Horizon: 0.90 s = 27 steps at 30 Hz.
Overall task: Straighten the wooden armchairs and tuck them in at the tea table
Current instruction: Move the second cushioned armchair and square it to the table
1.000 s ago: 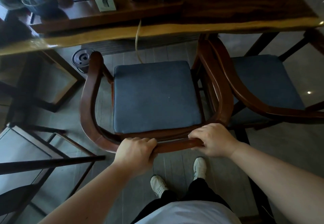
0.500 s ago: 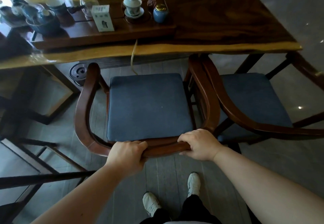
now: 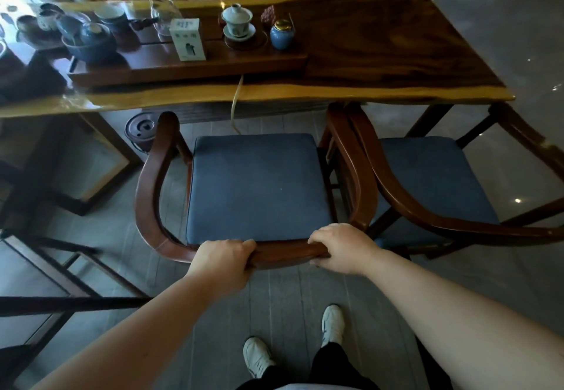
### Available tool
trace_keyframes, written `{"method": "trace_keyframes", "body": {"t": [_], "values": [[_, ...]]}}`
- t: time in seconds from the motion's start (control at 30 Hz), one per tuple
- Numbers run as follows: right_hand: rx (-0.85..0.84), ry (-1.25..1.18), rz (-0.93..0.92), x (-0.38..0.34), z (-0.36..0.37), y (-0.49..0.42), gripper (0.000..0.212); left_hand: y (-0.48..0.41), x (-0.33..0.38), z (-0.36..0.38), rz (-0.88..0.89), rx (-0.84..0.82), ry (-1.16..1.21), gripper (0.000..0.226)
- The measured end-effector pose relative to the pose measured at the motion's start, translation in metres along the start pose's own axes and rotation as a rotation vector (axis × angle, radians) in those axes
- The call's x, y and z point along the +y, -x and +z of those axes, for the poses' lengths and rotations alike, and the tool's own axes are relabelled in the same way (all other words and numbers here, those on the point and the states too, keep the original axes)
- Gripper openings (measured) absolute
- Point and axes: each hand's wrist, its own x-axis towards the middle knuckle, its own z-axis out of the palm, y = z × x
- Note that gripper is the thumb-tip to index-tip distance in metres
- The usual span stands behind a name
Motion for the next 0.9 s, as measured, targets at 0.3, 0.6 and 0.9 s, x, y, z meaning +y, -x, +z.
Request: {"method": "trace_keyframes", "body": {"t": [0.3, 0.6, 0.9], "values": [[-0.09, 0.136, 0.009, -0.029, -0.013, 0.016, 0.091, 0.041, -0.019, -0.003, -0.041, 0.243, 0.153, 0.065], [-0.058, 0.158, -0.288, -0.101, -0.042, -0.063, 0.089, 0.07, -0.054, -0.034, -0.294, 0.349, 0.109, 0.058], [-0.09, 0.169, -0.646, -0.182, -0.055, -0.151, 0.087, 0.152, -0.097, -0.05, -0.706, 0.312, -0.004, 0.055]]}}
